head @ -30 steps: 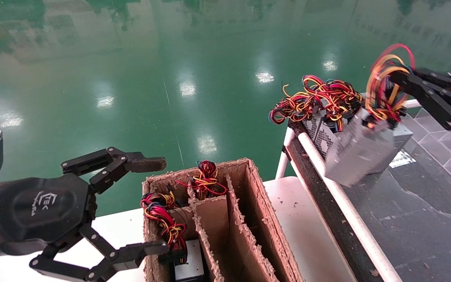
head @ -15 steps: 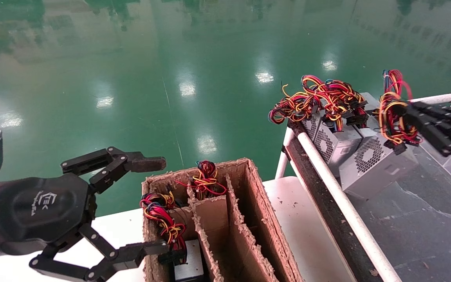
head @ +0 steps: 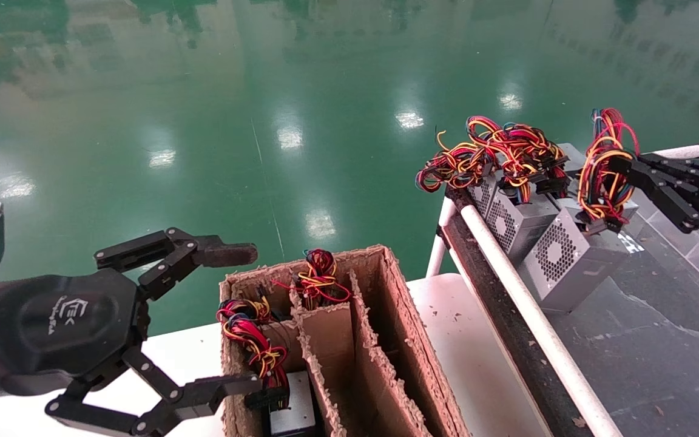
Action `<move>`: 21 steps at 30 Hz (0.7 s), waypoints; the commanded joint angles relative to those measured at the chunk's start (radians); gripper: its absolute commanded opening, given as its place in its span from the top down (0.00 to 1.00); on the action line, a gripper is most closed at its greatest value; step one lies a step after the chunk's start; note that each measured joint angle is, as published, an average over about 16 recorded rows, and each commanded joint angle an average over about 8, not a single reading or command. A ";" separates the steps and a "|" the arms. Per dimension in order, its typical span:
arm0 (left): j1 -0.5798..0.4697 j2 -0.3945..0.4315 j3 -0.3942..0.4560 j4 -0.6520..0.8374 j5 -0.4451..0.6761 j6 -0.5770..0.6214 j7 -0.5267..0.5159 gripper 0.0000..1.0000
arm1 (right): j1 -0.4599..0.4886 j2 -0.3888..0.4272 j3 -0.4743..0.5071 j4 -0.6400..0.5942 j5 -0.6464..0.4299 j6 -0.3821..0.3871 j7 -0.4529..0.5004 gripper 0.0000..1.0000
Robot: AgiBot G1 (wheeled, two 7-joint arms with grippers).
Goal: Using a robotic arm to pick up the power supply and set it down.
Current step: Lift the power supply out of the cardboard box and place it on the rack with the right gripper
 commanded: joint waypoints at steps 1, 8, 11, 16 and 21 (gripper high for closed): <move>0.000 0.000 0.000 0.000 0.000 0.000 0.000 0.00 | 0.008 0.003 0.001 -0.017 -0.001 -0.001 -0.006 1.00; 0.000 0.000 0.000 0.000 0.000 0.000 0.000 0.00 | 0.032 -0.015 -0.012 -0.038 -0.013 -0.026 -0.013 1.00; 0.000 0.000 0.000 0.000 0.000 0.000 0.000 0.00 | 0.039 -0.027 -0.019 -0.040 -0.020 -0.031 -0.013 1.00; 0.000 0.000 0.000 0.000 0.000 0.000 0.000 0.00 | 0.049 -0.049 -0.031 -0.042 -0.034 -0.029 -0.011 0.99; 0.000 0.000 0.000 0.000 0.000 0.000 0.000 0.00 | 0.057 -0.067 -0.043 -0.040 -0.049 -0.018 -0.003 0.44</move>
